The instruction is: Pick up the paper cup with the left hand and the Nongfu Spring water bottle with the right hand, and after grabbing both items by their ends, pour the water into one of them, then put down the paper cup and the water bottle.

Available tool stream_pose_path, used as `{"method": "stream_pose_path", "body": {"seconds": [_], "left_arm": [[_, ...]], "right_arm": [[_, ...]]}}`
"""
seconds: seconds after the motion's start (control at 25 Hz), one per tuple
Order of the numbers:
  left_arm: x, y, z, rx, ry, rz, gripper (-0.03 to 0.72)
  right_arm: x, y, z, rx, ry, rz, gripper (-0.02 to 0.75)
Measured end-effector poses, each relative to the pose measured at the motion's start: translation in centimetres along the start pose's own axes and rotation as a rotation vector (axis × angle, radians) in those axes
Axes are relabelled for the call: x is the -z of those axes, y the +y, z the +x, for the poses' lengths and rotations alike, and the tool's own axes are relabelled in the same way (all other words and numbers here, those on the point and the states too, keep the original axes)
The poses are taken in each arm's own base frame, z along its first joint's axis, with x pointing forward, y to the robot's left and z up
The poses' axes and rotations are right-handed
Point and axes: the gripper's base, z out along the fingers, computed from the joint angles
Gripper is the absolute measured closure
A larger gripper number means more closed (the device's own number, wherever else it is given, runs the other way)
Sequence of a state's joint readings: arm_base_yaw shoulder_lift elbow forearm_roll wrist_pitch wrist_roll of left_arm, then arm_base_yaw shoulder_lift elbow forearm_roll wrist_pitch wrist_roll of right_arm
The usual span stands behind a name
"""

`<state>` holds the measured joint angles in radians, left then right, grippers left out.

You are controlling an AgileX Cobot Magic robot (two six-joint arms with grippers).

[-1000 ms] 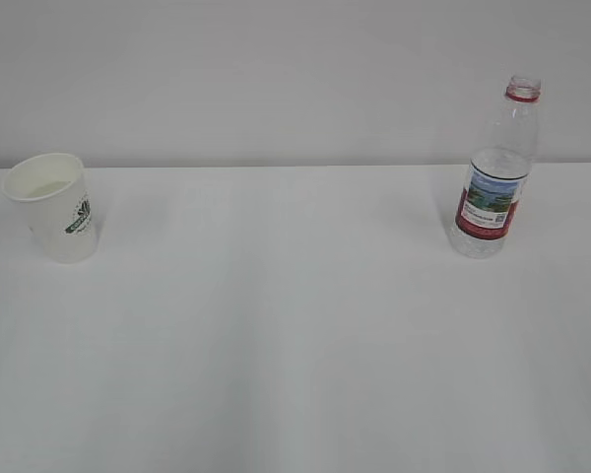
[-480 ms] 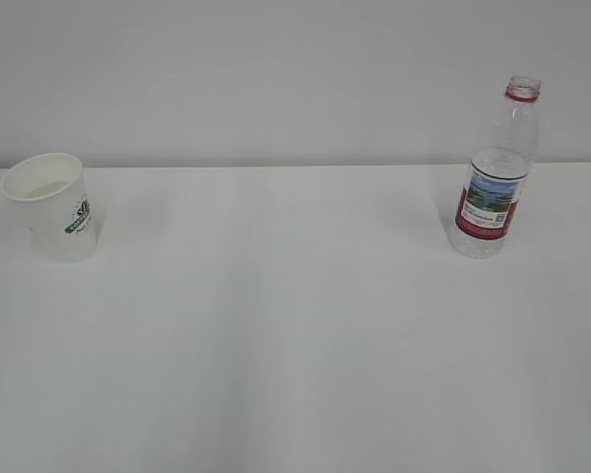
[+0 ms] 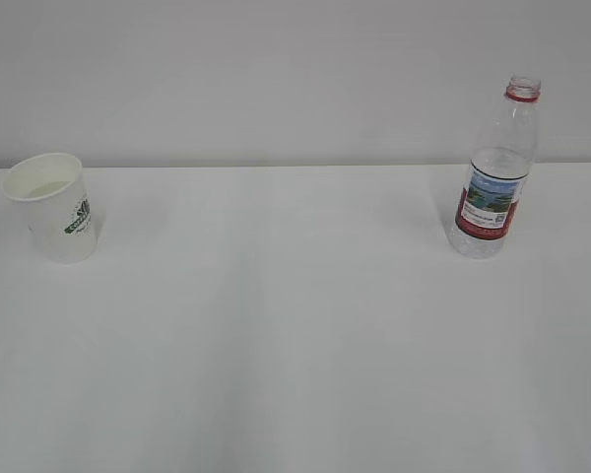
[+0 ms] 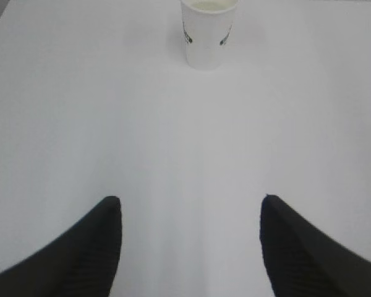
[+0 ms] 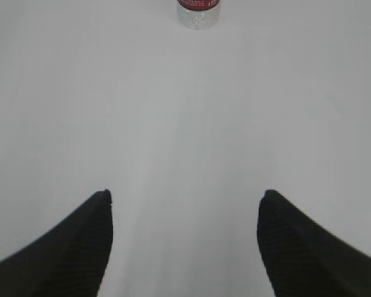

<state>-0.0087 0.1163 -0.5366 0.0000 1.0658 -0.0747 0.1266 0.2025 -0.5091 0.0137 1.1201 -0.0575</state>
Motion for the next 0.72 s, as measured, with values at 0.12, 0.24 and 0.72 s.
{"method": "stream_pose_path", "body": {"seconds": [0.12, 0.24, 0.72], "left_arm": [[-0.20, 0.03, 0.45, 0.000, 0.039, -0.003, 0.181], [-0.20, 0.03, 0.45, 0.000, 0.039, -0.003, 0.181], [-0.19, 0.04, 0.48, 0.000, 0.038, -0.003, 0.181]], "right_arm": [[-0.25, 0.01, 0.27, -0.006, 0.019, -0.001, 0.188], [-0.31, 0.01, 0.33, -0.009, 0.024, -0.001, 0.188], [-0.31, 0.02, 0.36, -0.011, 0.026, -0.001, 0.188]]}}
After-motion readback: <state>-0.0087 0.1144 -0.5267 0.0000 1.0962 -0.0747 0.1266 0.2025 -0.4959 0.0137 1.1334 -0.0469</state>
